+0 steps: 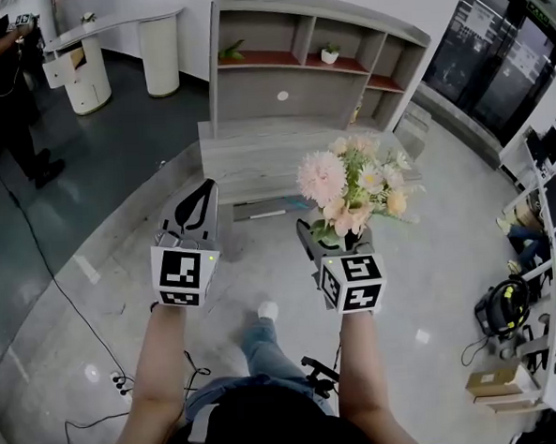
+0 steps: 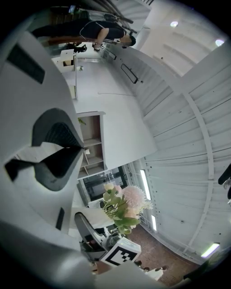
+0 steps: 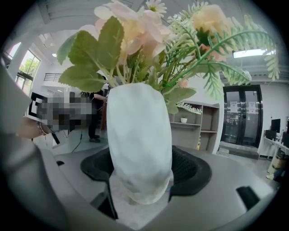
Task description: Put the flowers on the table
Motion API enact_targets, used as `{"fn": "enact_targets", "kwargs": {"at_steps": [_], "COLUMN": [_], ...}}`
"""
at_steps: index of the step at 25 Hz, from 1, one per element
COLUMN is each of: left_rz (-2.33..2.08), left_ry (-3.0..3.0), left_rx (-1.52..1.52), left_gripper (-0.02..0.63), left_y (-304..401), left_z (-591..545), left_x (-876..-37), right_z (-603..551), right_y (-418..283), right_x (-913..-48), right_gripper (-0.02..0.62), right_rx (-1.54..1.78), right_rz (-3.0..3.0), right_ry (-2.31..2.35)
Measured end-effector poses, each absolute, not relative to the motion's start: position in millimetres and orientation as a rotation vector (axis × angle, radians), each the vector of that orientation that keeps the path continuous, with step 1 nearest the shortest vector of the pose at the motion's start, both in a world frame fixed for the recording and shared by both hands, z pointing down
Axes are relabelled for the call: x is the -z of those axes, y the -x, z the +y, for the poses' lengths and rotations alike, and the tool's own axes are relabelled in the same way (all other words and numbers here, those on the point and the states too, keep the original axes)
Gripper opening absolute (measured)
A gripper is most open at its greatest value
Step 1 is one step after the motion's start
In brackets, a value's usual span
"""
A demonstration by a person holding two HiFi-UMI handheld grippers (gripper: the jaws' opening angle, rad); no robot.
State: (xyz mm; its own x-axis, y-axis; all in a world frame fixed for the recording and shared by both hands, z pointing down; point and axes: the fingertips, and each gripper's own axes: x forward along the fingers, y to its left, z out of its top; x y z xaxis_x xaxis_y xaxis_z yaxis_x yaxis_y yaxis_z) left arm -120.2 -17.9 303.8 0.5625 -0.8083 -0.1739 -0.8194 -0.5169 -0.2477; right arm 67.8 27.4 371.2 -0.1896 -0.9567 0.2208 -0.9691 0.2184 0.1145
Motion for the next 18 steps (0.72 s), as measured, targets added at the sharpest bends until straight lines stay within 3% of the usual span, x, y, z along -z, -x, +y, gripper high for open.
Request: {"fn": "enact_targets", "kwargs": {"at_steps": [18], "left_rz": [1.384], "left_ry": [2.543], "left_rx": [0.006], "left_gripper": [0.011], "left_y": [26], "left_z": [-256], "left_x": [-320], "right_z": [-220], "right_y": [-148], "right_x": [-381], "right_gripper": [0.376], "right_rx": [-0.128], "right_rz": [-2.300], "right_ry": [-1.715]}}
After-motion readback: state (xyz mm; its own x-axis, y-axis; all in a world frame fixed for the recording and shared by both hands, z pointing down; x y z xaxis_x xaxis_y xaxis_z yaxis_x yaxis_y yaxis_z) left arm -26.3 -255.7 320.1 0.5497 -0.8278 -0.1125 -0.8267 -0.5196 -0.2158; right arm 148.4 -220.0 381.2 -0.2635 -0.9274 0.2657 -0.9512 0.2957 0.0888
